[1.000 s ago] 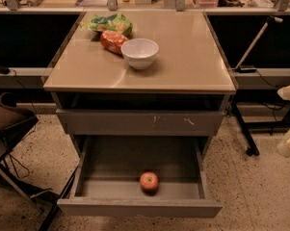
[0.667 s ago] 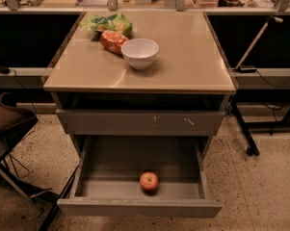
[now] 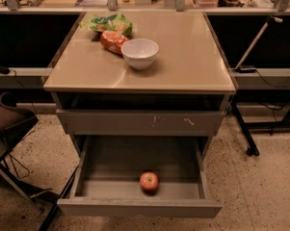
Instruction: Pick apple from middle drawer and place on counter
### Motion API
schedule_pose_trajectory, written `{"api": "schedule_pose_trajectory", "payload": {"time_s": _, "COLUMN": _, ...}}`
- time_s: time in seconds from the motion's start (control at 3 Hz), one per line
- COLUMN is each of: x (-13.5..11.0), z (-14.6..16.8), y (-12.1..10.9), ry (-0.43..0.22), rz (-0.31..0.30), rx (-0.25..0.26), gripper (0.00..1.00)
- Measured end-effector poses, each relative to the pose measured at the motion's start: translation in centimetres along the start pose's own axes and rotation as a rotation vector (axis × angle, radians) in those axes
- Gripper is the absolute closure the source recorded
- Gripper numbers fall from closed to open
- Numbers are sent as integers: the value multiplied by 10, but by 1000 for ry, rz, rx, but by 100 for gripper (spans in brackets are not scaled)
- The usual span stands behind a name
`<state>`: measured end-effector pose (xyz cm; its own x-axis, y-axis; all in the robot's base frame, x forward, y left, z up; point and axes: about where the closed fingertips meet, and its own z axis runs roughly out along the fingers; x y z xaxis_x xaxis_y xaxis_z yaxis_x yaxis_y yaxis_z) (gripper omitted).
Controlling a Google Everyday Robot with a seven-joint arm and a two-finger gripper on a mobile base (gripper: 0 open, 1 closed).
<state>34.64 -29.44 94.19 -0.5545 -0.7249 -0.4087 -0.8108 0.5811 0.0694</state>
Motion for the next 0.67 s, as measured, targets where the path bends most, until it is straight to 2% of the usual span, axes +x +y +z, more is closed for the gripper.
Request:
{"api": "schedule_pose_trajectory", "payload": {"time_s": 0.33, "x": -4, "z": 29, "y": 10, "ry": -50, "rz": -27, "rx": 12, "gripper": 0}}
{"api": "schedule_pose_trajectory", "payload": {"time_s": 0.67, "x": -21, "z": 92, "y": 32, "ry": -84, "rz": -66, "rx": 3, "gripper": 0}}
